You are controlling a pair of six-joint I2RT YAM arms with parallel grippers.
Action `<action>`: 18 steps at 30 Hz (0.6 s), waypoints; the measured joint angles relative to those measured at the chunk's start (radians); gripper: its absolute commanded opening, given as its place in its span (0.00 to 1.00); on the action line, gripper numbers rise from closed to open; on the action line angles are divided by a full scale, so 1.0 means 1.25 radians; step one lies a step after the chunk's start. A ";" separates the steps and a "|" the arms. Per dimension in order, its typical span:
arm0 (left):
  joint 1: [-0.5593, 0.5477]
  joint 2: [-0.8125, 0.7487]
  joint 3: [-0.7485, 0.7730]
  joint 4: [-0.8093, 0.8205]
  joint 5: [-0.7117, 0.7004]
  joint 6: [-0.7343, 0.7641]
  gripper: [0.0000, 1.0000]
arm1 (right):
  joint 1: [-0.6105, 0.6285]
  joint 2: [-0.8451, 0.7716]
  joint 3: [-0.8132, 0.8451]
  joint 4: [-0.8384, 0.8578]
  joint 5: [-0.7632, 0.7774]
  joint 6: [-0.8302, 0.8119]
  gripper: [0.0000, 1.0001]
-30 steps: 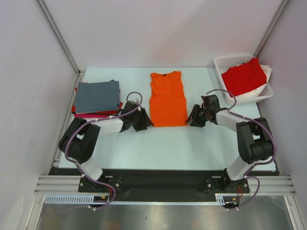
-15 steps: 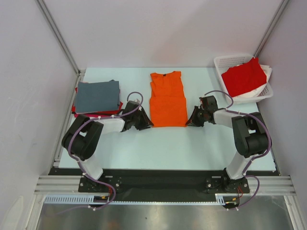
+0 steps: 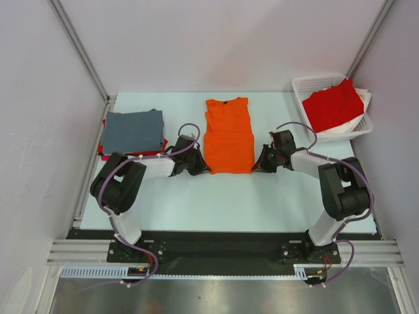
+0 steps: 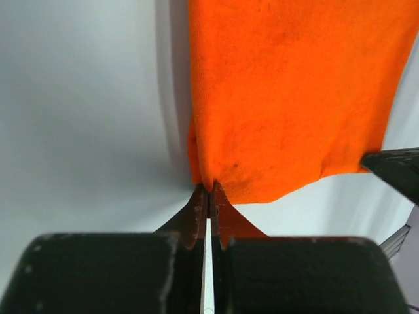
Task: Fold and stack the t-shirts
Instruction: Fold the tshirt
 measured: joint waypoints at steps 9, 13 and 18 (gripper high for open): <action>-0.020 -0.178 -0.126 -0.070 -0.018 0.035 0.00 | 0.065 -0.189 -0.056 -0.073 0.016 0.000 0.00; -0.031 -0.299 -0.178 -0.118 -0.012 0.049 0.00 | 0.117 -0.313 -0.108 -0.121 0.033 0.005 0.00; -0.042 -0.457 -0.225 -0.191 0.024 0.060 0.00 | 0.183 -0.482 -0.167 -0.188 0.064 0.041 0.00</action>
